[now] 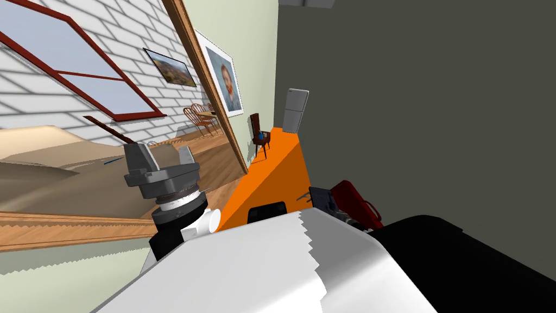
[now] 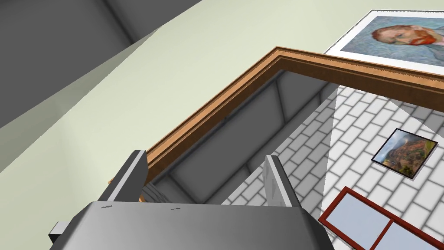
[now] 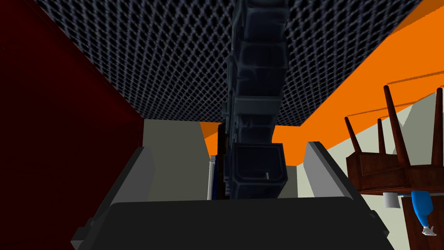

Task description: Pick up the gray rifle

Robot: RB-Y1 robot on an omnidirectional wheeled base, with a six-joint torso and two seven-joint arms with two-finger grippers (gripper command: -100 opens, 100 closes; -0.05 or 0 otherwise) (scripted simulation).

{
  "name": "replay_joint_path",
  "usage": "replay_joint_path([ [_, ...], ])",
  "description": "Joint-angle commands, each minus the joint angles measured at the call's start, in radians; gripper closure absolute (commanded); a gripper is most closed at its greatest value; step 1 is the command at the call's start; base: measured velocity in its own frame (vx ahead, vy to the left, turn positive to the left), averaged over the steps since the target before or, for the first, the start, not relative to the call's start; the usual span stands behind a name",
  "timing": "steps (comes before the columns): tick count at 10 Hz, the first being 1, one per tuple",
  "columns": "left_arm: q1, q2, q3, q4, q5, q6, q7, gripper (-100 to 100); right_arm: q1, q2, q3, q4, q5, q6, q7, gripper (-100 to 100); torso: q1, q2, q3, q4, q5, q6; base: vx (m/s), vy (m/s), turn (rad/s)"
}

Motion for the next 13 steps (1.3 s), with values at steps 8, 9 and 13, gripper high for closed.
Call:
replay_joint_path([
  [8, 0.0, 0.0, 0.0, 0.0, 0.0, 0.0, 0.0, 0, -0.039, 0.007, -0.079, 0.205, -0.087, -0.053, 0.118, -100, -0.003, -0.002, -0.001, 0.001, -0.004, -0.003, -0.028, 0.007, 0.132],
  [9, 0.0, 0.0, 0.0, 0.0, 0.0, 0.0, 0.0, 0, -0.042, 0.004, -0.078, 0.205, -0.085, -0.055, 0.117, -100, -0.003, -0.003, -0.001, 0.001, -0.004, -0.002, -0.009, 0.001, 0.009],
  [13, 0.0, 0.0, 0.0, 0.0, 0.0, 0.0, 0.0, 0, -0.043, 0.005, -0.079, 0.208, -0.086, -0.058, 0.12, 100, -0.006, -0.005, -0.002, 0.0, -0.005, -0.002, 0.0, 0.0, 0.0],
])
